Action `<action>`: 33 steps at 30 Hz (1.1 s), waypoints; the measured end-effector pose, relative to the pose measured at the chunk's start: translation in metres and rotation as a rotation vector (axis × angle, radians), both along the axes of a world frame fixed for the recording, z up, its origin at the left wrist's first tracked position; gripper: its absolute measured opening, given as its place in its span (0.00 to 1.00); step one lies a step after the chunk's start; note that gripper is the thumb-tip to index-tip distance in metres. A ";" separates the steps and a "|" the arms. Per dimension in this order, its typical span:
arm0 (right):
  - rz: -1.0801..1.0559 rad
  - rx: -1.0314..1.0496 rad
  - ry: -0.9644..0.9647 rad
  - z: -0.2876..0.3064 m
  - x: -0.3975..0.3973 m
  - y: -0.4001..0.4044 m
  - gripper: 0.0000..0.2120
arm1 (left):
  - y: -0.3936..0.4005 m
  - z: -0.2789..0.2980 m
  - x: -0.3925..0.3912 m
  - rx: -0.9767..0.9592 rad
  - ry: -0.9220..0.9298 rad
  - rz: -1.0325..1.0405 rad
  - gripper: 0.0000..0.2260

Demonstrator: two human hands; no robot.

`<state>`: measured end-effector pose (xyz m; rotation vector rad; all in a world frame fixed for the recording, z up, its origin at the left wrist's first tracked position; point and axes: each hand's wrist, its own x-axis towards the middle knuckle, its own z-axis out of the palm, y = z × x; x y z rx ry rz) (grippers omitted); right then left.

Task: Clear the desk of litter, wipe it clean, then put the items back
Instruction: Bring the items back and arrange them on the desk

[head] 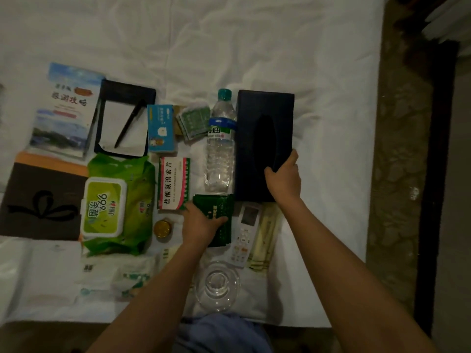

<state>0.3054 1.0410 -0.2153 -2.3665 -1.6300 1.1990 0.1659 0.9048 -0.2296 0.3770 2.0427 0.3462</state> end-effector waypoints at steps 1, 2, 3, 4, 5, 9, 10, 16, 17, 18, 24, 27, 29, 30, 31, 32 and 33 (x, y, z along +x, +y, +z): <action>-0.020 0.017 0.014 0.000 0.000 0.001 0.33 | 0.002 0.001 -0.001 -0.009 0.001 -0.033 0.39; -0.035 0.036 0.017 0.001 0.000 0.002 0.31 | 0.003 0.002 -0.002 -0.009 0.003 -0.060 0.36; -0.049 0.055 0.012 0.003 0.000 0.002 0.29 | 0.003 0.004 -0.004 -0.001 0.008 -0.080 0.33; -0.059 0.076 0.003 0.006 0.001 0.001 0.27 | 0.003 0.007 -0.006 0.015 0.015 -0.096 0.31; -0.065 0.099 -0.009 0.011 0.003 0.000 0.25 | 0.003 0.011 -0.008 0.036 0.024 -0.108 0.30; -0.097 0.175 -0.061 0.045 0.018 -0.011 0.21 | 0.006 0.037 -0.018 0.144 0.023 -0.065 0.28; -0.106 0.192 -0.061 0.056 0.022 -0.016 0.20 | 0.006 0.045 -0.021 0.164 0.011 -0.056 0.28; -0.133 0.295 -0.058 0.145 0.041 -0.051 0.21 | 0.012 0.117 -0.041 0.363 -0.042 -0.004 0.27; -0.126 0.320 -0.054 0.160 0.042 -0.058 0.20 | 0.012 0.130 -0.044 0.401 -0.053 -0.006 0.27; -0.123 0.343 -0.047 0.175 0.043 -0.063 0.20 | 0.012 0.144 -0.047 0.435 -0.062 0.000 0.27; -0.051 0.452 0.040 0.240 0.029 -0.084 0.17 | -0.011 0.210 -0.068 0.565 0.019 0.031 0.27; 0.033 0.478 0.122 0.264 0.009 -0.091 0.18 | -0.038 0.238 -0.082 0.629 0.049 0.123 0.25; 0.119 0.480 0.181 0.275 -0.008 -0.096 0.18 | -0.058 0.257 -0.091 0.676 0.066 0.202 0.21; 0.166 0.484 0.204 0.281 -0.019 -0.100 0.18 | -0.070 0.268 -0.096 0.690 0.070 0.251 0.20; 0.212 0.487 0.222 0.287 -0.030 -0.104 0.18 | -0.083 0.278 -0.101 0.709 0.072 0.294 0.20; 0.263 0.491 0.239 0.293 -0.042 -0.108 0.18 | -0.096 0.287 -0.107 0.728 0.079 0.349 0.20; 0.319 0.491 0.252 0.299 -0.054 -0.113 0.18 | -0.110 0.296 -0.113 0.749 0.094 0.403 0.20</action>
